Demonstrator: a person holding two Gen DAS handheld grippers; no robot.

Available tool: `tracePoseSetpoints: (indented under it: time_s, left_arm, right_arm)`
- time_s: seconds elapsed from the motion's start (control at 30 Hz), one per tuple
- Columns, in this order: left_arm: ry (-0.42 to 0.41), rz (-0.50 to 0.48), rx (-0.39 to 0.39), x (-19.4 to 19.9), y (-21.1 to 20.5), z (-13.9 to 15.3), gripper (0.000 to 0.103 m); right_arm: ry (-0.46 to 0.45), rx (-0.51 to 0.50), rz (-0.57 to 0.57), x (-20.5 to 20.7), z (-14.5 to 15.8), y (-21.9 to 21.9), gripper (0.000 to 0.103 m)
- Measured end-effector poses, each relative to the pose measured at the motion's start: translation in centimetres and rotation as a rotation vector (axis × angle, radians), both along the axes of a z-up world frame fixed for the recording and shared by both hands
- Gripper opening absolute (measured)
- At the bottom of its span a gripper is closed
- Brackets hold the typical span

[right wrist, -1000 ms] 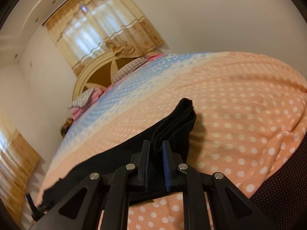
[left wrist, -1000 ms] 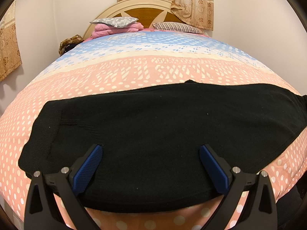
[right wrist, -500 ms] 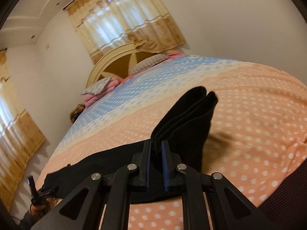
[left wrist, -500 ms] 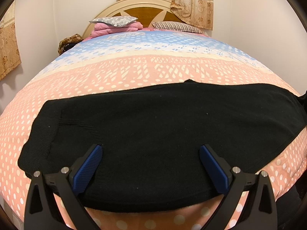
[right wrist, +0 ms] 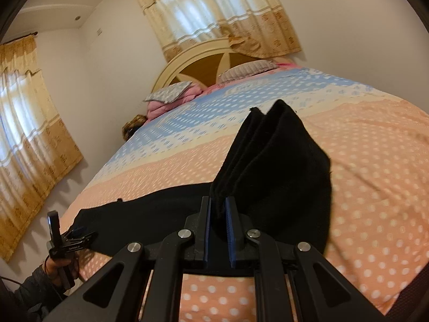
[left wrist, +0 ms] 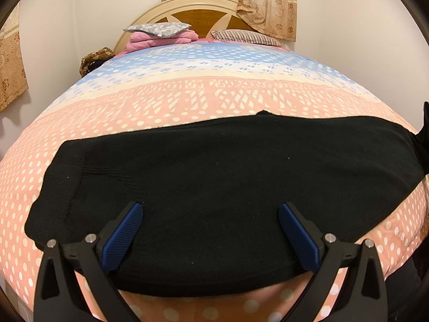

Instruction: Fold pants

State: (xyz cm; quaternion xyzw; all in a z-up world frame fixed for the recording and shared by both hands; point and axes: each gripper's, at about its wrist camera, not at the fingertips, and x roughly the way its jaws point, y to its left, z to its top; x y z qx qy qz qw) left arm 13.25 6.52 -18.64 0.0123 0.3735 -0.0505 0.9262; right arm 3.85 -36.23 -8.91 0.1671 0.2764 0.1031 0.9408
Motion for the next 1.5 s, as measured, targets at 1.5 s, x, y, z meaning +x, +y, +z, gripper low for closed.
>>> tracePoseSetpoints:
  time_s: [1.5]
  left_arm:
    - [-0.002,-0.001,-0.001,-0.1,0.0,0.2,0.103]
  right_arm:
    - [0.118,-0.136,0.327,5.9,-4.4,16.7,0.01]
